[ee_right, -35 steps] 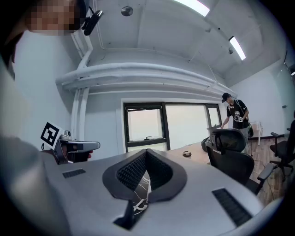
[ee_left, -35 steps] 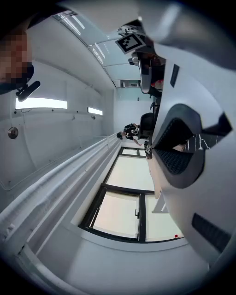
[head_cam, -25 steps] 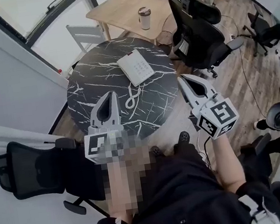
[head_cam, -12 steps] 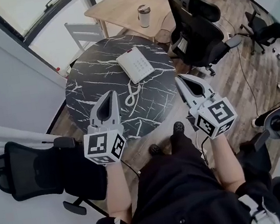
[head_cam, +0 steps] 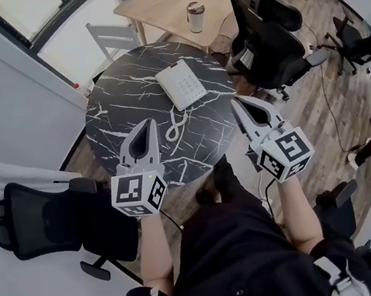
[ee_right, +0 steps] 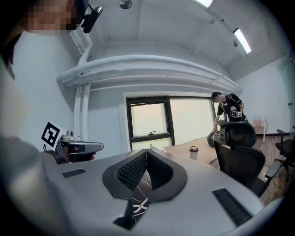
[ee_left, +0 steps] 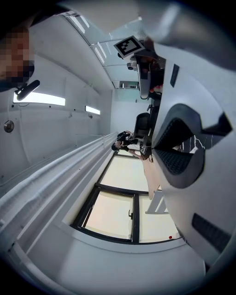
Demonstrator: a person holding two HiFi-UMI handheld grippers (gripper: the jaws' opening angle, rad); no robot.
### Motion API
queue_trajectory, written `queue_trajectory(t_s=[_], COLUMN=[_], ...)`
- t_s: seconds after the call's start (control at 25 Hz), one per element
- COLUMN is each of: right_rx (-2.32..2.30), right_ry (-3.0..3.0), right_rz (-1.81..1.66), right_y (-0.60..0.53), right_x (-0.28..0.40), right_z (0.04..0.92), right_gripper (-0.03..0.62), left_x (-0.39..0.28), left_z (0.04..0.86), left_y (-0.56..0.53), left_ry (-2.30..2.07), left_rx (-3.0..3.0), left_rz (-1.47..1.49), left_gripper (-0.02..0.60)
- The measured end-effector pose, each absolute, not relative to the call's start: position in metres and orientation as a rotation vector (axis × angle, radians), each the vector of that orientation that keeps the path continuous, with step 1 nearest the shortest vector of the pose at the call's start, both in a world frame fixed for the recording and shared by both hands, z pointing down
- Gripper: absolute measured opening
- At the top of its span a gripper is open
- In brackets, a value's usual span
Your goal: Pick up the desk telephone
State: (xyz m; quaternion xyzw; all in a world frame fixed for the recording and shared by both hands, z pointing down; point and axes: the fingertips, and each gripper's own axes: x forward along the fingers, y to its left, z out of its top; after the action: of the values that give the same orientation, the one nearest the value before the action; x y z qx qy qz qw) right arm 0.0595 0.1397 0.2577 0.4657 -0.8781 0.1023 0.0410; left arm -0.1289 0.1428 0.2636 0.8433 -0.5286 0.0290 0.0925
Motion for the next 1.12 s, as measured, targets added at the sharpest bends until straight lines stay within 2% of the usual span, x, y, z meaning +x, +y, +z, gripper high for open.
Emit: queue_trajectory(t_s=[1.12], right_rx=[1.071], right_ry=[-2.778], right_rz=[0.475], right_y=[-0.056], right_x=[0.068], right_z=[0.317], right_gripper=[0.031], left_x=[-0.102], left_z=[0.307], left_y=[-0.001], left_ry=[-1.789], left_rx=[2.251], left_rz=[0.234], left_gripper=[0.014])
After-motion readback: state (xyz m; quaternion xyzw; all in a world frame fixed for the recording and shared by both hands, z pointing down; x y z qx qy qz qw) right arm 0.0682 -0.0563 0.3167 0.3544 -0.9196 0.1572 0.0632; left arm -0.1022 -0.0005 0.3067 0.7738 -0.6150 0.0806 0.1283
